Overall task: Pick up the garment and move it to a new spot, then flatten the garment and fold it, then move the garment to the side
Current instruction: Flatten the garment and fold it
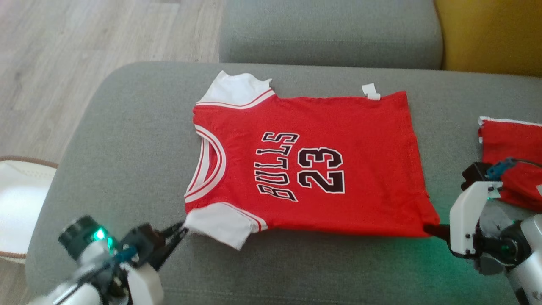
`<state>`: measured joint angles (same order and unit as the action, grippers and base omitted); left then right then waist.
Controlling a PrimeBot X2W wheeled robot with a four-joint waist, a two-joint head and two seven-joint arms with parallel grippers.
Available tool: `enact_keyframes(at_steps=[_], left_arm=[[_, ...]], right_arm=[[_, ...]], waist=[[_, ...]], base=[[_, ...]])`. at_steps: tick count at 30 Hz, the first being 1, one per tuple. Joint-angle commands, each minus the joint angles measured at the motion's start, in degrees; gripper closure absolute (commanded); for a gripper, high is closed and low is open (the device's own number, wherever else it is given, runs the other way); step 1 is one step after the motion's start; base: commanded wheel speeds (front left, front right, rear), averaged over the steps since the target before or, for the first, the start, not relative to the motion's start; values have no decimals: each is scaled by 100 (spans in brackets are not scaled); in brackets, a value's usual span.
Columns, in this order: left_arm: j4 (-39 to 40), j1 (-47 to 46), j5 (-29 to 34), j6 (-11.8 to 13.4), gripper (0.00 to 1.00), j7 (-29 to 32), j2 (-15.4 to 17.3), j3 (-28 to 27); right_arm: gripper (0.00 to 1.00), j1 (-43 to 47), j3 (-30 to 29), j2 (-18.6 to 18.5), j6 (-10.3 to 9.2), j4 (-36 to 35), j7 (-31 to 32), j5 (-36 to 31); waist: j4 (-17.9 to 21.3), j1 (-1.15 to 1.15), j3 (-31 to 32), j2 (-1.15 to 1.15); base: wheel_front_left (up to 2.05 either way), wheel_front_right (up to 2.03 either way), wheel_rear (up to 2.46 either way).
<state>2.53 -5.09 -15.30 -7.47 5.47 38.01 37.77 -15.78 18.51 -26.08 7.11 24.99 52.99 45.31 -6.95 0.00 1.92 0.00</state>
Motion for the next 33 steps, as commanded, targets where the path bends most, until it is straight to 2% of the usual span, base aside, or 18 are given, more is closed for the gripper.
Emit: enact_keyframes(at_steps=[1, 11, 18, 33], left_arm=[[130, -539, -6, 41, 100, 8, 214, -312], [-453, -1539, -46, 7, 100, -95, 240, -144], [-1087, -2313, -123, 0, 100, -197, 217, 318], [-2273, -3805, -380, -2, 100, -604, 49, 1622]], right_arm=[[100, -236, -87, -35, 37, -249, 66, -105], [100, -690, -642, 368, 37, -538, 506, -742], [100, -1042, -758, 569, 37, -510, 574, -1114], [100, -1836, -572, 773, 37, -35, -80, -1561]], waist=[[13, 0, -86, 0], [48, 0, -572, 0], [81, 0, -874, 0], [202, 0, -1401, 0]], base=[[0, 0, 0], [0, 0, 0], [0, 0, 0], [0, 0, 0]])
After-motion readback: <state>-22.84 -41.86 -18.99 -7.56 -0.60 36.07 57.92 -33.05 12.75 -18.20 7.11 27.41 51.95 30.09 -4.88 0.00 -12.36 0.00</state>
